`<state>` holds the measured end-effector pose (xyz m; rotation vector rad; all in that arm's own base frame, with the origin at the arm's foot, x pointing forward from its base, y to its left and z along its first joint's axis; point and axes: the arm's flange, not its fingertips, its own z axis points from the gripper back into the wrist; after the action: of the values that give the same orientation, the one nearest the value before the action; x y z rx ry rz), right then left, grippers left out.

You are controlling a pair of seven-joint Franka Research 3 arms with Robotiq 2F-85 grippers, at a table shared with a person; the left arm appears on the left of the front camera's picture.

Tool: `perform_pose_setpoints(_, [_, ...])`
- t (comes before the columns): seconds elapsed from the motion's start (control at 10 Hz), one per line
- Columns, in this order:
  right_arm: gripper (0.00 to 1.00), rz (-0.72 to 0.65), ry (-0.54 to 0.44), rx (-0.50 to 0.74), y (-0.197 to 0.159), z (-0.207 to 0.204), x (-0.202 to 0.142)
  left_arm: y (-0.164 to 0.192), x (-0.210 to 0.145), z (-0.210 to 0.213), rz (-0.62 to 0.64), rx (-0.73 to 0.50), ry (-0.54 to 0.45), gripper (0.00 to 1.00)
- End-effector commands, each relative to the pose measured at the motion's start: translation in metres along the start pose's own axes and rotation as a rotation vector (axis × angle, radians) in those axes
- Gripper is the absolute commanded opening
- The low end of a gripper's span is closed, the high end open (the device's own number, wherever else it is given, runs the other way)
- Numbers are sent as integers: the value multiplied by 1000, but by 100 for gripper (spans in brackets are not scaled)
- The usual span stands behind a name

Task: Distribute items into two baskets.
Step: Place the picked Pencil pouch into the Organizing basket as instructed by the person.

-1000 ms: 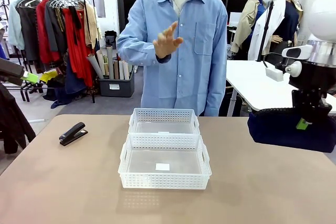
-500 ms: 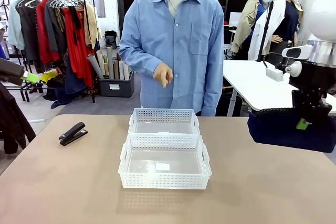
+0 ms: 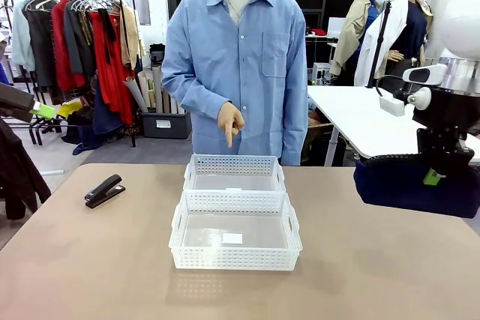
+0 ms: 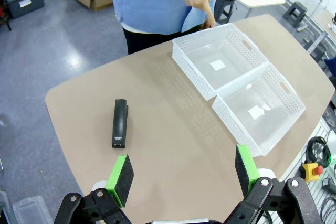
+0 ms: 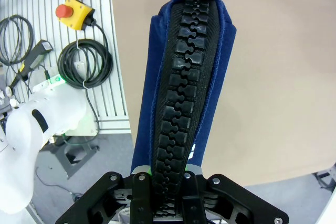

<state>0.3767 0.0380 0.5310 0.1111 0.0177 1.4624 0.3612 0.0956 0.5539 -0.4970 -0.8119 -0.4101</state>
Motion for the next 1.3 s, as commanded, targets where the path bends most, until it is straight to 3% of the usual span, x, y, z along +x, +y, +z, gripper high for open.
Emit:
perform_pose_setpoints(0.0, [0, 0, 0, 0, 0, 0, 0, 0, 1, -1, -7, -15, -18, 100])
perform_pose_setpoints(0.5, [0, 130, -3, -6, -57, 7, 31, 0, 1, -1, -7, -15, -18, 100])
perform_pose_setpoints(1.2, [0, 279, 68, 45, -146, 10, 133, 0, 1, -1, -7, -15, -18, 100])
